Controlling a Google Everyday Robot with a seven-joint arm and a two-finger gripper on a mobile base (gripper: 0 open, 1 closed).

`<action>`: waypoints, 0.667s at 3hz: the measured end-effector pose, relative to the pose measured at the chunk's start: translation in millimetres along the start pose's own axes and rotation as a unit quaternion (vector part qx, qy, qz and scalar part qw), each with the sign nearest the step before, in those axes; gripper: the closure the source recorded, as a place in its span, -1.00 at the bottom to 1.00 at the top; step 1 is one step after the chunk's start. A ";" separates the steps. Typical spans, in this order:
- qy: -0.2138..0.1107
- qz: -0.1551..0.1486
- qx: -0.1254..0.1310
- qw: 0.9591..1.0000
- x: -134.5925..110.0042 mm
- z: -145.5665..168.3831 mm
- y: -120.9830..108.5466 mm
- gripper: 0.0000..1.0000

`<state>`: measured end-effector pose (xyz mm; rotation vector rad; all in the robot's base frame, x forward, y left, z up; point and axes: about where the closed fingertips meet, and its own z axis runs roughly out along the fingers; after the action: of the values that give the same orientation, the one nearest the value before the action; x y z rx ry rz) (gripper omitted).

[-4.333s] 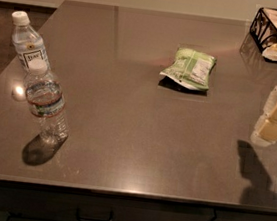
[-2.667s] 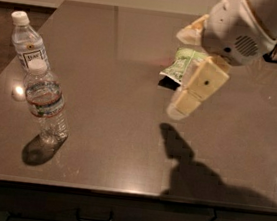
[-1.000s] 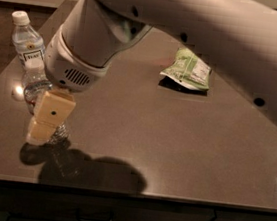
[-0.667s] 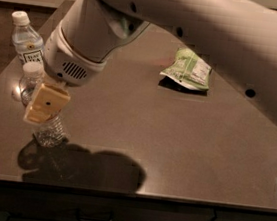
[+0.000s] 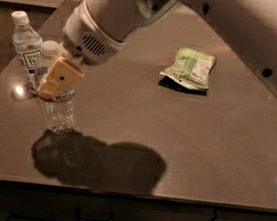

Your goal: Pick water bottle

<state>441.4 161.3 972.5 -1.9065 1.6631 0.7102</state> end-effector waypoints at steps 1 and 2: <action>-0.011 0.011 0.009 1.000 1.7 -41.6 -8.7 1.00; -0.035 -0.020 0.028 0.999 -4.8 -123.9 -1.7 1.00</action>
Offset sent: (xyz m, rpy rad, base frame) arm 0.0172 -0.1034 0.1156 0.0911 -0.0713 -0.0237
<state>449.4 81.2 1066.9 -1.8508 1.5812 0.6983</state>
